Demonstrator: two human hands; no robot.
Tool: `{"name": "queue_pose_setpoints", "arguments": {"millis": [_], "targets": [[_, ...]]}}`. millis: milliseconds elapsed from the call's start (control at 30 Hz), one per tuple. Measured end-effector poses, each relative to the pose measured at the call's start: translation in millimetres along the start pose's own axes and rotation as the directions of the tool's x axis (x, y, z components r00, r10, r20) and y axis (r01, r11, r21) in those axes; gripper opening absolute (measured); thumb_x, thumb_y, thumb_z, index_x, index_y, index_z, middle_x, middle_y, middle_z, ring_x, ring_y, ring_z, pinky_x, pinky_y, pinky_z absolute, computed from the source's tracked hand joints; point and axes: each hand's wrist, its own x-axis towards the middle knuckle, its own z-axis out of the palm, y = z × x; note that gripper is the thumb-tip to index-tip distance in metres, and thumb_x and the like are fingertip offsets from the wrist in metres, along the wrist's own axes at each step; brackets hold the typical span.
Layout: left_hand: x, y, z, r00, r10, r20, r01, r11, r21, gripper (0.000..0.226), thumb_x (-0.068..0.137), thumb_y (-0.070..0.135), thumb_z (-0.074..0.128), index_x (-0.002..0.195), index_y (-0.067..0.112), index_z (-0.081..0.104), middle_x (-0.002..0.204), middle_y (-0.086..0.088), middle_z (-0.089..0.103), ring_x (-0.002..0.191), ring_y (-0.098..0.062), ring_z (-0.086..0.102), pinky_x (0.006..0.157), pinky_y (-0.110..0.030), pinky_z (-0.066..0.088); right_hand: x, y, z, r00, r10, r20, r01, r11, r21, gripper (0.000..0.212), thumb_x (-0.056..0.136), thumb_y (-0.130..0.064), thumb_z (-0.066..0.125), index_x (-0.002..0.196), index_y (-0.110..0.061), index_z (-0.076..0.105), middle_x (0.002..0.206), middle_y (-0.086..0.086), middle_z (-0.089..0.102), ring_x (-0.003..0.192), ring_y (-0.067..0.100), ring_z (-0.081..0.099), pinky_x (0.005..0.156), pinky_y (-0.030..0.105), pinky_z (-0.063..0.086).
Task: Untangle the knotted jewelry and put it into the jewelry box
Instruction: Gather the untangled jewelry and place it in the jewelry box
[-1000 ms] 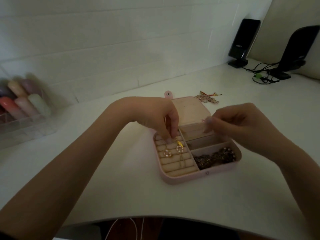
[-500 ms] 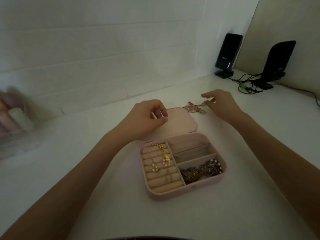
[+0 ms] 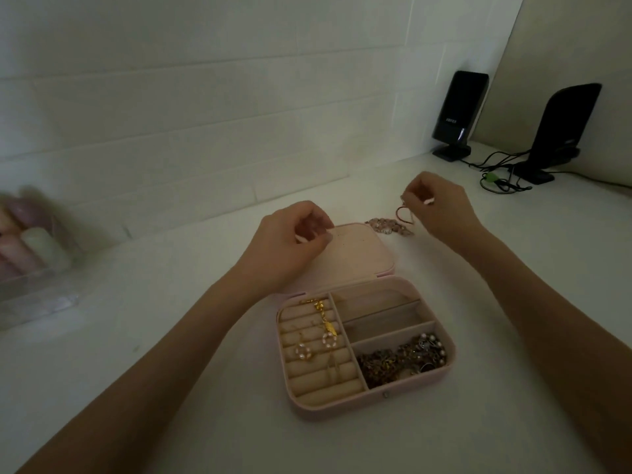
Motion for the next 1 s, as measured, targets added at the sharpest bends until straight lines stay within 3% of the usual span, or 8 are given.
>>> {"name": "queue_pose_setpoints", "arguments": {"millis": [100, 200, 367, 467, 633, 767, 933, 1000], "targets": [[5.4, 11.4, 4.1, 1.000, 0.007, 0.008, -0.006, 0.992, -0.124, 0.021, 0.085, 0.017, 0.070, 0.103, 0.025, 0.064, 0.098, 0.013, 0.068, 0.092, 0.002, 0.063, 0.083, -0.015, 0.050, -8.5, -33.6, -20.9, 0.978, 0.002, 0.208, -0.070, 0.945, 0.319, 0.007, 0.092, -0.009, 0.059, 0.087, -0.010, 0.063, 0.082, 0.003, 0.070, 0.074, 0.009, 0.065, 0.074, 0.019, 0.052], [8.4, 28.4, 15.8, 0.997, -0.044, 0.069, 0.059, 0.972, -0.226, 0.031, 0.082, 0.023, 0.074, 0.112, 0.023, 0.063, 0.105, 0.009, 0.069, 0.099, 0.001, 0.064, 0.088, -0.016, 0.050, -27.0, -59.0, -31.1, 0.934, -0.035, 0.354, -0.167, 0.835, 0.524, 0.008, 0.094, -0.007, 0.055, 0.089, -0.006, 0.062, 0.081, 0.006, 0.069, 0.076, 0.016, 0.065, 0.076, 0.029, 0.055], [-5.6, 42.3, 22.8, 0.974, -0.159, 0.159, 0.218, 0.843, -0.491, 0.011, 0.081, 0.001, 0.071, 0.087, 0.009, 0.067, 0.083, -0.008, 0.074, 0.079, -0.019, 0.072, 0.076, -0.024, 0.058, -52.3, -72.3, -39.7, 0.908, 0.002, 0.419, -0.313, 0.667, 0.676, 0.014, 0.096, -0.008, 0.049, 0.089, -0.009, 0.062, 0.067, 0.001, 0.060, 0.065, 0.012, 0.057, 0.066, 0.023, 0.052], [-18.2, 41.8, 15.0, 0.948, -0.249, 0.199, 0.318, 0.758, -0.569, 0.010, 0.080, -0.003, 0.070, 0.087, 0.003, 0.067, 0.078, -0.011, 0.073, 0.068, -0.019, 0.072, 0.066, -0.024, 0.059, -65.3, -64.4, -46.5, 0.904, 0.020, 0.428, -0.296, 0.752, 0.590, 0.011, 0.094, -0.007, 0.053, 0.092, -0.007, 0.065, 0.065, 0.000, 0.060, 0.061, 0.008, 0.055, 0.064, 0.018, 0.051], [-31.0, 41.2, 3.9, 0.937, -0.251, 0.242, 0.306, 0.924, -0.227, 0.012, 0.074, 0.006, 0.079, 0.079, 0.010, 0.069, 0.069, -0.001, 0.073, 0.063, -0.011, 0.070, 0.063, -0.016, 0.054, -79.0, -56.3, -57.1, 0.809, 0.051, 0.585, -0.197, 0.962, 0.188, 0.006, 0.085, -0.008, 0.067, 0.084, -0.012, 0.071, 0.070, 0.003, 0.071, 0.059, 0.007, 0.062, 0.060, 0.014, 0.052], [-39.0, 49.7, 5.3, 0.951, -0.147, 0.271, 0.142, 0.989, 0.037, 0.016, 0.071, 0.014, 0.081, 0.066, 0.025, 0.071, 0.061, 0.011, 0.069, 0.055, 0.006, 0.059, 0.056, -0.006, 0.042, -82.8, -58.3, -60.8, 0.737, 0.073, 0.671, -0.134, 0.990, 0.039, 0.006, 0.083, -0.012, 0.071, 0.079, -0.017, 0.072, 0.070, 0.001, 0.073, 0.060, 0.006, 0.063, 0.064, 0.018, 0.053], [-43.5, 52.1, 8.4, 0.924, -0.116, 0.364, 0.076, 0.989, 0.123, 0.016, 0.072, 0.012, 0.079, 0.066, 0.025, 0.073, 0.057, 0.014, 0.063, 0.051, 0.007, 0.053, 0.050, -0.005, 0.036, -87.6, -58.4, -58.2, 0.720, 0.033, 0.694, -0.042, 0.999, -0.004, 0.007, 0.080, -0.015, 0.075, 0.076, -0.021, 0.073, 0.068, -0.002, 0.071, 0.056, 0.006, 0.057, 0.060, 0.036, 0.050], [-44.2, 53.6, 8.4, 0.918, -0.110, 0.382, 0.052, 0.986, 0.160, 0.012, 0.070, 0.018, 0.082, 0.067, 0.026, 0.074, 0.059, 0.015, 0.061, 0.055, 0.006, 0.053, 0.051, -0.005, 0.035, -88.5, -57.5, -57.8, 0.718, 0.009, 0.696, 0.006, 1.000, -0.019, 0.010, 0.078, -0.017, 0.076, 0.074, -0.025, 0.072, 0.065, -0.007, 0.067, 0.052, 0.002, 0.051, 0.057, 0.032, 0.047]]}}
